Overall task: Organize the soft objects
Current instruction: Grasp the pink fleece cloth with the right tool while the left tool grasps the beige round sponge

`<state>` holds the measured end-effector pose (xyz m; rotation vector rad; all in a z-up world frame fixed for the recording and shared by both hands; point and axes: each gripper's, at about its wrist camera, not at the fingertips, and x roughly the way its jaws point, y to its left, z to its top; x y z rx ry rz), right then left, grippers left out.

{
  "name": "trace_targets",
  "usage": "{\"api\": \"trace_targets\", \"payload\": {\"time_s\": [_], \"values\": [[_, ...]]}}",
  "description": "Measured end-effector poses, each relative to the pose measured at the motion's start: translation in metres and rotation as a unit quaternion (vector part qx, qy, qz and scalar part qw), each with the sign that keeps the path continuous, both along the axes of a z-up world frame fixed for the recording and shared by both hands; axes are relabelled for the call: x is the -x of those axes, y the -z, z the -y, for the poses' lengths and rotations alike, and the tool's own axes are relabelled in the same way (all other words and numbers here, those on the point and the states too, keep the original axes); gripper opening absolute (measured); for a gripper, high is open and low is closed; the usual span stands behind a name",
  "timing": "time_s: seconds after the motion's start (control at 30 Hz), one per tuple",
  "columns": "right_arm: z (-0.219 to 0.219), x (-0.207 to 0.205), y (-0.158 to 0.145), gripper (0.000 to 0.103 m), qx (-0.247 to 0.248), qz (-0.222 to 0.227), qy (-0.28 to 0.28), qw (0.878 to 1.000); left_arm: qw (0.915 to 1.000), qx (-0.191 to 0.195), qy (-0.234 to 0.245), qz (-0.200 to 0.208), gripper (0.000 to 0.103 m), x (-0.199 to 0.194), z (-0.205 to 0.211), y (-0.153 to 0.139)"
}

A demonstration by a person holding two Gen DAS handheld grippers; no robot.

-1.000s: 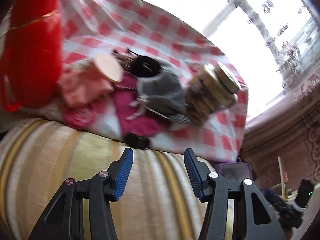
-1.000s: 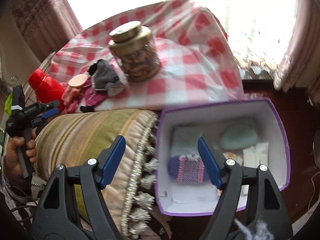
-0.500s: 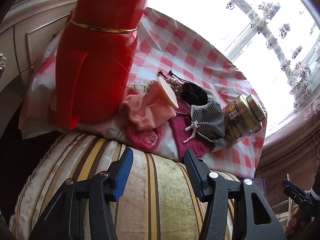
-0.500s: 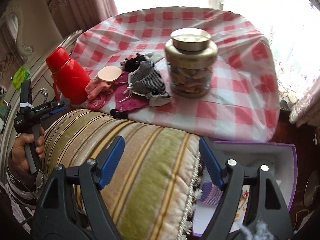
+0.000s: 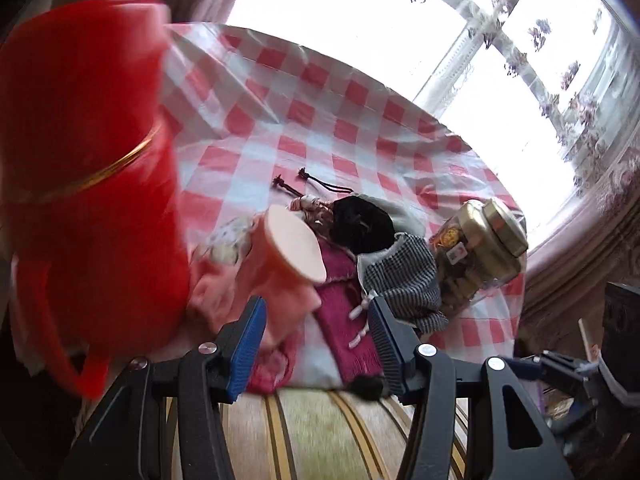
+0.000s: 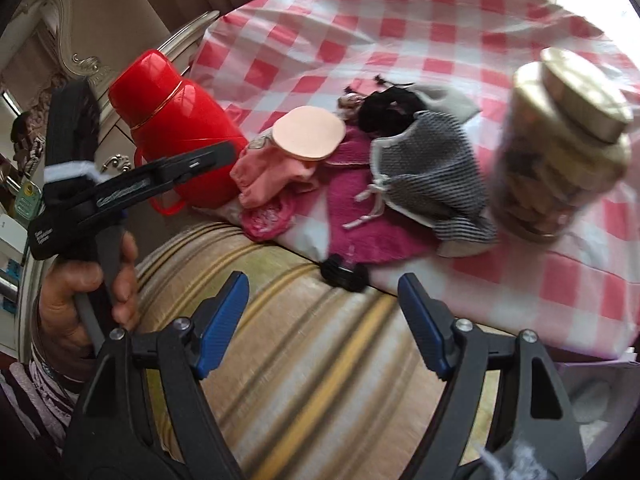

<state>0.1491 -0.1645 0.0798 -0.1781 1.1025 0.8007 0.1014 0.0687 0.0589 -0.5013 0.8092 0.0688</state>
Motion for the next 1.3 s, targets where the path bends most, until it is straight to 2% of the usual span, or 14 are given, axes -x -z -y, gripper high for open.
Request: {"api": "trace_targets", "payload": {"time_s": [0.13, 0.27, 0.33, 0.37, 0.43, 0.53, 0.7, 0.87, 1.0, 1.13, 1.3], "values": [[-0.029, -0.011, 0.023, 0.08, -0.01, -0.039, -0.006, 0.999, 0.999, -0.008, -0.019, -0.04, 0.054, -0.04, -0.009, 0.011], [-0.042, -0.021, 0.038, 0.08, -0.012, -0.059, -0.002, 0.998, 0.9955, -0.016, -0.036, -0.086, 0.054, -0.071, -0.014, 0.027], [-0.045, -0.027, 0.044, 0.08, -0.014, -0.067, 0.006, 0.998, 0.9936, -0.016, -0.036, -0.106, 0.051, -0.084, -0.014, 0.038], [-0.047, -0.03, 0.047, 0.08, -0.015, -0.071, 0.009, 0.997, 0.9935, -0.019, -0.035, -0.107, 0.046, -0.087, -0.013, 0.041], [-0.049, -0.035, 0.053, 0.08, -0.012, -0.078, 0.014, 0.997, 0.9942, -0.029, -0.022, -0.102, 0.02, -0.089, -0.009, 0.043], [-0.051, -0.041, 0.059, 0.08, -0.01, -0.085, 0.017, 0.996, 0.9973, -0.033, -0.014, -0.064, 0.01, -0.082, -0.007, 0.032], [-0.062, -0.052, 0.064, 0.08, -0.026, -0.086, 0.031, 0.995, 0.998, -0.062, -0.009, 0.006, 0.006, -0.055, -0.002, 0.0], [-0.079, -0.058, 0.07, 0.08, -0.038, -0.106, 0.033, 0.993, 0.9936, -0.081, -0.044, 0.065, 0.006, 0.002, -0.004, -0.027], [-0.094, -0.066, 0.079, 0.08, -0.052, -0.134, 0.044, 0.989, 0.9903, -0.081, -0.084, 0.075, 0.006, 0.053, -0.005, -0.03], [-0.112, -0.074, 0.091, 0.08, -0.077, -0.168, 0.062, 0.981, 0.989, -0.073, -0.102, 0.078, 0.006, 0.093, -0.01, -0.027], [-0.129, -0.085, 0.107, 0.08, -0.1, -0.202, 0.099, 0.969, 0.99, -0.046, -0.109, 0.076, 0.006, 0.109, -0.02, -0.015]]}}
